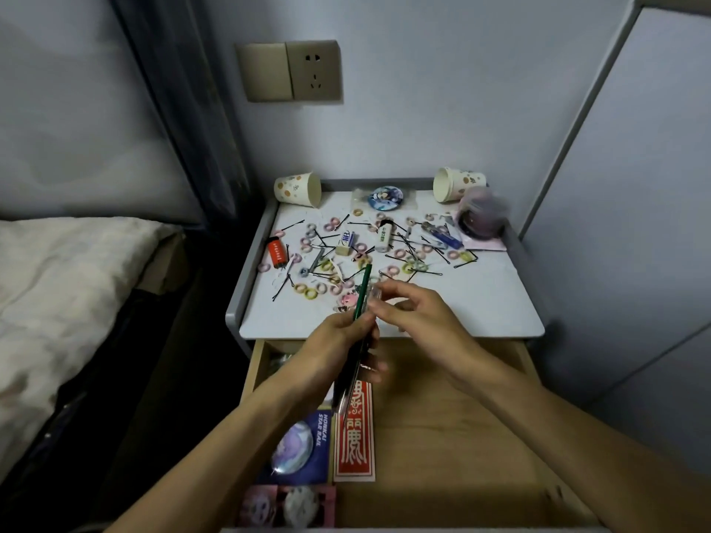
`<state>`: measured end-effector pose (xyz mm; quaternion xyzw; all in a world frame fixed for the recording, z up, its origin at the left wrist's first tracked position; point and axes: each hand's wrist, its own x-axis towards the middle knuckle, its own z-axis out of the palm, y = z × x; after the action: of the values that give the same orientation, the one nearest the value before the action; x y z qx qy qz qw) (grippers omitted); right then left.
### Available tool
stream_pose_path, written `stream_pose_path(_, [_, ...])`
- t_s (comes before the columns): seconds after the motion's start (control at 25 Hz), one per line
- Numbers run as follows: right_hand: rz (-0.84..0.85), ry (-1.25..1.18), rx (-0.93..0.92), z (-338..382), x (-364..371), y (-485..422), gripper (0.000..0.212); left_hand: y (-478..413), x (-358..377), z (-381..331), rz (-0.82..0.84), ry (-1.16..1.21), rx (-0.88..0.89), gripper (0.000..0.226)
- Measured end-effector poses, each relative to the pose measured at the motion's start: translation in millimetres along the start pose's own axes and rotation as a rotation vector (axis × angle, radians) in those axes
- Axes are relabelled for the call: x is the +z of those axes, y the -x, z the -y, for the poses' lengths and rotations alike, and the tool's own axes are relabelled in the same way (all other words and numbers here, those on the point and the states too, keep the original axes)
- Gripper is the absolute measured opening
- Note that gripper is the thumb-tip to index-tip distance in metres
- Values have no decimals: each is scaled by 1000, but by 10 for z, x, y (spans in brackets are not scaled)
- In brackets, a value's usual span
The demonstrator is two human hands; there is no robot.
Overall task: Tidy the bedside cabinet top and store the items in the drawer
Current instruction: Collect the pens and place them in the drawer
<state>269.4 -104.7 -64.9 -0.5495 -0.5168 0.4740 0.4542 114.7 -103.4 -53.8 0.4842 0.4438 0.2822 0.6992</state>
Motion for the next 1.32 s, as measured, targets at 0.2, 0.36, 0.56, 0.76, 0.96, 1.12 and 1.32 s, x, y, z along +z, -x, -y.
stream_pose_path(0.2, [88, -88, -22, -47, -52, -117, 8, -55, -12, 16, 91, -106, -7, 23])
stream_pose_path(0.36, [-51, -257, -27, 16, -110, -217, 14, -106, -107, 96, 44, -285, -39, 20])
stream_pose_path(0.56, [-216, -452, 30, 81, -341, -215, 22, -89, -186, 198, -164, -362, -58, 17])
stream_pose_path(0.76, [195, -21, 176, -159, -16, 4, 31, -44, -178, 129, -268, -9, 85, 21])
stream_pose_path(0.96, [315, -66, 195, -245, 131, 81, 27, 9, -175, 193, -271, -5, 73, 18])
stream_pose_path(1.12, [381, 141, 199, -273, 138, 156, 23, 76, -237, 201, -363, -2, 100, 18])
stream_pose_path(1.32, [555, 302, 203, -358, 173, 213, 19, 155, -309, 267, -369, -164, -24, 18])
